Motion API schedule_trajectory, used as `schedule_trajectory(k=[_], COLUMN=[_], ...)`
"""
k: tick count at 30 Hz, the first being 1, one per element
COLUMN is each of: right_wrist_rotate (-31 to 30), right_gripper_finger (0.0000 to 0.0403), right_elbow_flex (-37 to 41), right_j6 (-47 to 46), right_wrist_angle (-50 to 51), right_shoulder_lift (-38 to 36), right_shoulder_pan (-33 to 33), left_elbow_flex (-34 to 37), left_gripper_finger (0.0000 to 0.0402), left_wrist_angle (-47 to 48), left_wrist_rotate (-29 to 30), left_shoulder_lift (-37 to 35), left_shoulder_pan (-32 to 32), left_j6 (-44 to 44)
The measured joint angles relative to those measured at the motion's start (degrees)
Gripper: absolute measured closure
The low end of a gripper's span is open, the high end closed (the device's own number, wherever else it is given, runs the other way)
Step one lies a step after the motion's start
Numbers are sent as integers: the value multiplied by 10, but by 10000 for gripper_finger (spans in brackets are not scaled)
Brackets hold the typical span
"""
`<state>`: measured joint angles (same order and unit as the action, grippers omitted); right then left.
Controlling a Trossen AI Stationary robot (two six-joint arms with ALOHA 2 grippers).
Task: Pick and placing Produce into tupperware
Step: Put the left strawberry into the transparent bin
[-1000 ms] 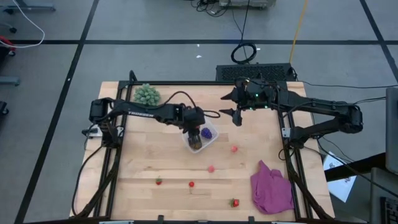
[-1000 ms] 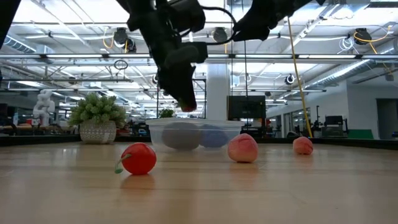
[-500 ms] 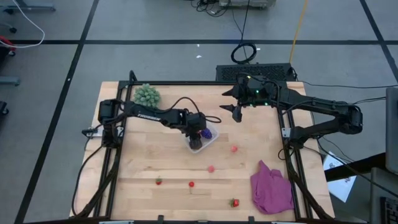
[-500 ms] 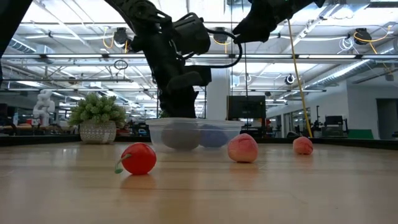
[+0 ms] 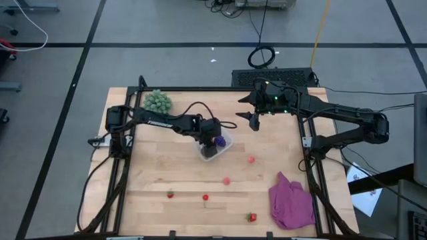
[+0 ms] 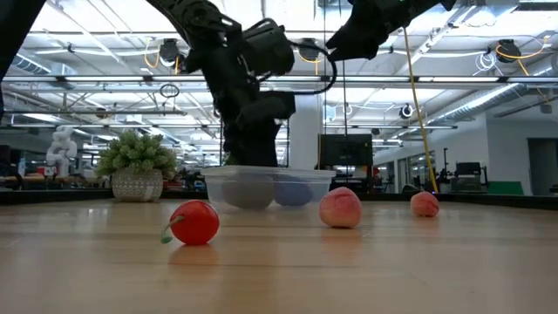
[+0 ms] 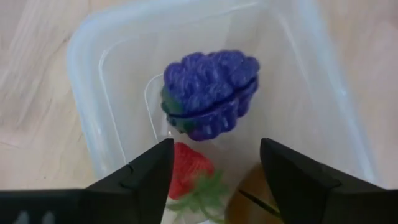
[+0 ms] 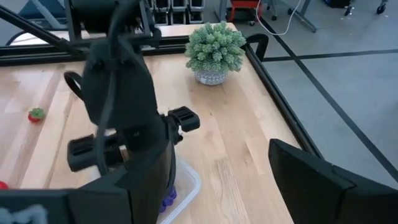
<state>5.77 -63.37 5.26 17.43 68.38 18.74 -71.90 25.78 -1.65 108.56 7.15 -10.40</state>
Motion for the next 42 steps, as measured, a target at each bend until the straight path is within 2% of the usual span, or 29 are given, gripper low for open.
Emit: schedule_trajectory(k=[4, 8, 12, 16, 19, 25, 30, 36, 42], right_wrist_rotate=[0, 0, 0, 0, 0, 2, 3, 3, 3], right_gripper_finger=[140, 140, 140, 140, 140, 140, 140, 140, 140], right_elbow_flex=[0, 0, 0, 0, 1, 1, 1, 1, 1], right_j6=[0, 0, -1, -1, -1, -3, -38, -63, -63], right_wrist_angle=[0, 14, 45, 80, 85, 77, 75, 75, 75], right_shoulder_lift=[0, 0, 0, 0, 0, 0, 0, 0, 0], right_shoulder_pan=[0, 0, 0, 0, 0, -2, -3, -9, -10], left_elbow_flex=[-29, -79, -117, -119, -119, -119, -118, -118, -118], left_gripper_finger=[142, 138, 142, 151, 158, 167, 163, 160, 150], left_wrist_angle=[24, 109, 218, 299, 352, 375, 391, 425, 414], left_wrist_rotate=[2, 12, 26, 45, 66, 96, 87, 13, -36], left_shoulder_lift=[-28, -70, -126, -177, -187, -152, -99, -39, -7], left_shoulder_pan=[-3, -12, -49, -119, -183, -307, -361, -389, -426], left_j6=[9, 10, -19, -108, -207, -354, -465, -597, -680])
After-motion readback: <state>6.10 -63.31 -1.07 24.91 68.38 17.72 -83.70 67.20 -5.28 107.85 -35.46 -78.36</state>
